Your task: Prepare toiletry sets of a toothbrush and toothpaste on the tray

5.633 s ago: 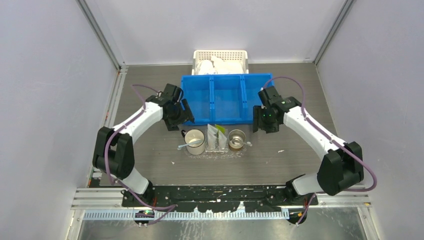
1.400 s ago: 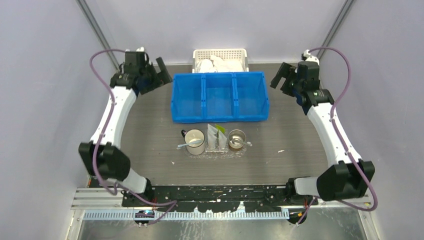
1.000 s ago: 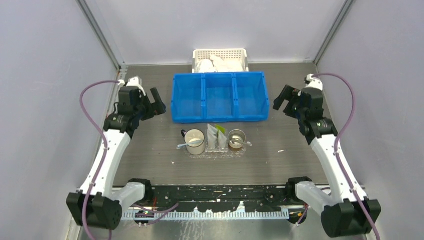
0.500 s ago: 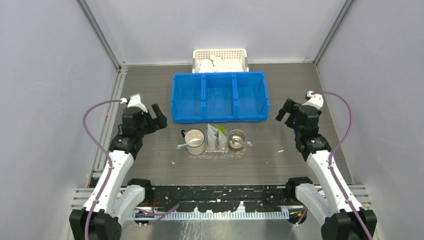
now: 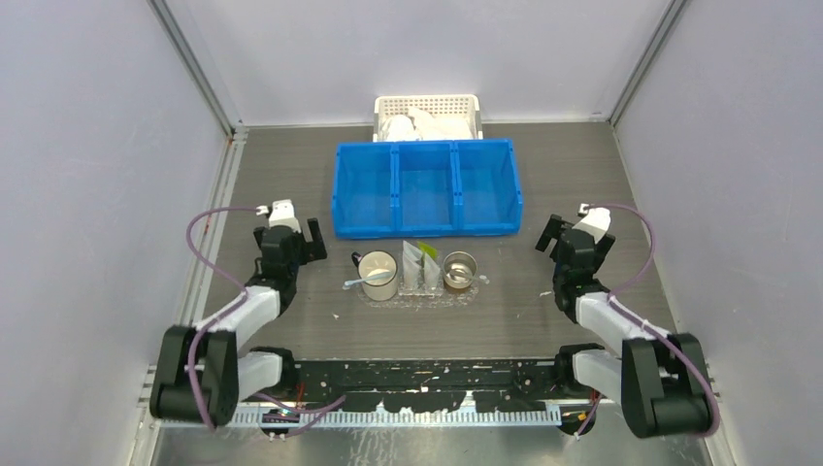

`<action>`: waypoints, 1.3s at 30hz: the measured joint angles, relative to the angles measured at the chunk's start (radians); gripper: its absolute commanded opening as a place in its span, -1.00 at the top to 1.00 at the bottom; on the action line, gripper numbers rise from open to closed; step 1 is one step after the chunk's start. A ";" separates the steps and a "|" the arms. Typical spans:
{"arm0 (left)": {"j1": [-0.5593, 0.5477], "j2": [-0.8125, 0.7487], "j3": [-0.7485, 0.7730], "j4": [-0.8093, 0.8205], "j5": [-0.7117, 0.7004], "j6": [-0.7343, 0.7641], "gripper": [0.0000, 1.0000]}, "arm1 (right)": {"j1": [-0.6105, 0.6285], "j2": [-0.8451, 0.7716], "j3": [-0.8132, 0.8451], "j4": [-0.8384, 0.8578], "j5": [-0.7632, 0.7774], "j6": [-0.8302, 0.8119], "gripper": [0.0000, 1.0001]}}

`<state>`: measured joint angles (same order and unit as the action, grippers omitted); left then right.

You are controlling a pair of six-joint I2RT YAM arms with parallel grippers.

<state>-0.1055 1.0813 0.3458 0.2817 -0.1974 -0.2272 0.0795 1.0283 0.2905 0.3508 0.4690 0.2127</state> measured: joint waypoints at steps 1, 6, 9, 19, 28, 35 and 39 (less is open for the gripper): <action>0.000 0.047 0.003 0.038 -0.006 0.011 -0.99 | -0.002 0.037 -0.012 0.045 0.006 -0.003 -0.99; 0.000 0.260 0.040 0.148 -0.009 0.055 -0.99 | -0.005 0.191 -0.048 0.241 0.011 -0.013 -0.99; 0.001 0.351 0.110 0.148 -0.014 0.083 -1.00 | -0.008 0.266 -0.045 0.348 0.011 -0.028 -0.99; 0.055 0.424 0.154 0.294 0.043 0.152 -1.00 | -0.056 0.530 -0.026 0.620 -0.019 -0.027 -0.99; 0.110 0.453 0.034 0.514 0.220 0.157 -1.00 | -0.058 0.532 -0.051 0.729 -0.054 -0.028 -0.99; 0.145 0.467 0.015 0.559 0.282 0.158 -0.99 | -0.058 0.532 0.028 0.643 -0.116 -0.048 -0.99; 0.145 0.467 0.015 0.564 0.297 0.158 -0.99 | -0.058 0.532 0.031 0.616 -0.145 -0.058 -0.99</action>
<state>0.0395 1.5482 0.3611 0.8455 0.0994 -0.0696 0.0212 1.5604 0.3214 0.9665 0.3244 0.1551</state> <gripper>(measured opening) 0.996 0.995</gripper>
